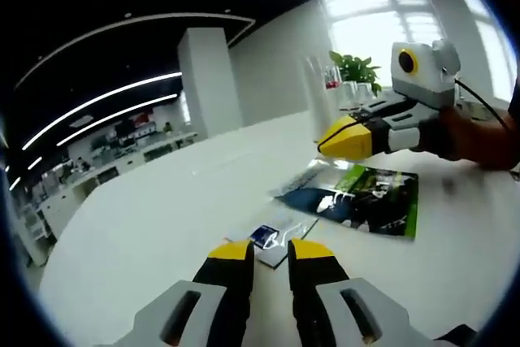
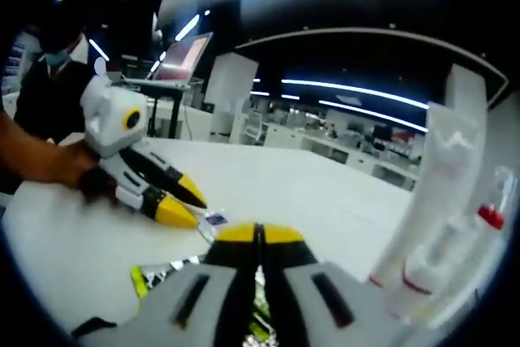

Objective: Arrange the skincare products in the storage area until every visible bottle or jar stands upright without overlapping.

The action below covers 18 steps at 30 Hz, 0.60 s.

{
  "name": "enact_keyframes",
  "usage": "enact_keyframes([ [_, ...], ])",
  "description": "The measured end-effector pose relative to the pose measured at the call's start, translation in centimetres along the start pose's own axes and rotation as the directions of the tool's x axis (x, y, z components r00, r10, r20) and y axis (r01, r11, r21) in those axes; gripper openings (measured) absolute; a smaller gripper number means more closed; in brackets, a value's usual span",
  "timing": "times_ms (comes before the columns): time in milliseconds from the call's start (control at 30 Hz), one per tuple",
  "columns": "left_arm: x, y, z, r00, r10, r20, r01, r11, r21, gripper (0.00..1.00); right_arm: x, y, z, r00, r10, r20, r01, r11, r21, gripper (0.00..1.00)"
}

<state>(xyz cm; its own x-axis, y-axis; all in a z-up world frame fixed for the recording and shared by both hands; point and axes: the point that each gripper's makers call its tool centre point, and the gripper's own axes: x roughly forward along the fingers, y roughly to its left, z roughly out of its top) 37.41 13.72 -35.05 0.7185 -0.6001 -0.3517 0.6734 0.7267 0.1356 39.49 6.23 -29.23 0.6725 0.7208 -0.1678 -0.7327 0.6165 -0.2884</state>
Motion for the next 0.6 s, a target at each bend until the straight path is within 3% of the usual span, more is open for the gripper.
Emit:
enact_keyframes([
  [600,-0.66,-0.11,-0.22,0.999,0.042,-0.013,-0.042,0.999,-0.019,0.16,-0.36,0.13,0.65,1.000,0.001,0.014,0.000,1.000,-0.008,0.00],
])
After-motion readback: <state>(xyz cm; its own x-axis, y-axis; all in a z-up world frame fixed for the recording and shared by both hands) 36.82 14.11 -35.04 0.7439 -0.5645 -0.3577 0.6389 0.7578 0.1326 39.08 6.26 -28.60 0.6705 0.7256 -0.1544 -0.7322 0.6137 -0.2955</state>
